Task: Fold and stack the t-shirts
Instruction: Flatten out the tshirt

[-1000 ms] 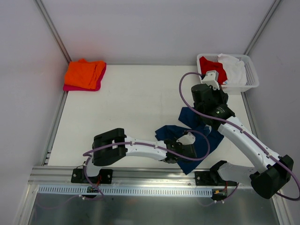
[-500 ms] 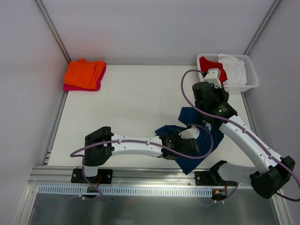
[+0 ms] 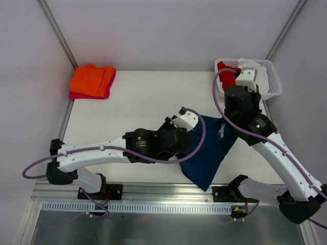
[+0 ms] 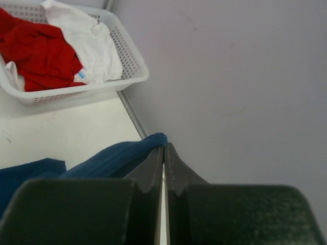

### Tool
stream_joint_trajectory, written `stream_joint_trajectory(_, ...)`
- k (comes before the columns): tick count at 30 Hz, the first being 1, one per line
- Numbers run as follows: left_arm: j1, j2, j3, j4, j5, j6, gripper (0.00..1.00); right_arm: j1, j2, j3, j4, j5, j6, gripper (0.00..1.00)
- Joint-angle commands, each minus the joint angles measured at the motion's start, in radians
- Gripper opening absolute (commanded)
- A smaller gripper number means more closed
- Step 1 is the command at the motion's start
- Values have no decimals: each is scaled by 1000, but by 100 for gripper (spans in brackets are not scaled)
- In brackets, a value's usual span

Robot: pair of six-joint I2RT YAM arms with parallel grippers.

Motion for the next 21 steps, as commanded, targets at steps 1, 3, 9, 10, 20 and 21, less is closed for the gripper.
stream_joint_trajectory(1, 13, -141, 46, -97, -201, 87, 0, 8, -96, 54, 108, 115, -149, 0)
stream_joint_trajectory(3, 21, -221, 40, -105, -250, 132, 0, 7, -128, 46, 218, 156, -216, 0)
stream_joint_trajectory(9, 23, -411, 23, -117, -399, 224, 0, 5, -254, 38, 298, 190, -260, 0)
stream_joint_trajectory(10, 23, -434, 28, -117, -405, 232, 0, 7, -274, 37, 297, 187, -246, 1)
stream_joint_trajectory(20, 21, -599, 120, -117, -476, 321, 0, 8, -500, 83, -5, 17, 108, 0)
stream_joint_trajectory(21, 21, -602, 118, -117, -462, 316, 0, 8, -487, 106, -41, 3, 156, 0)
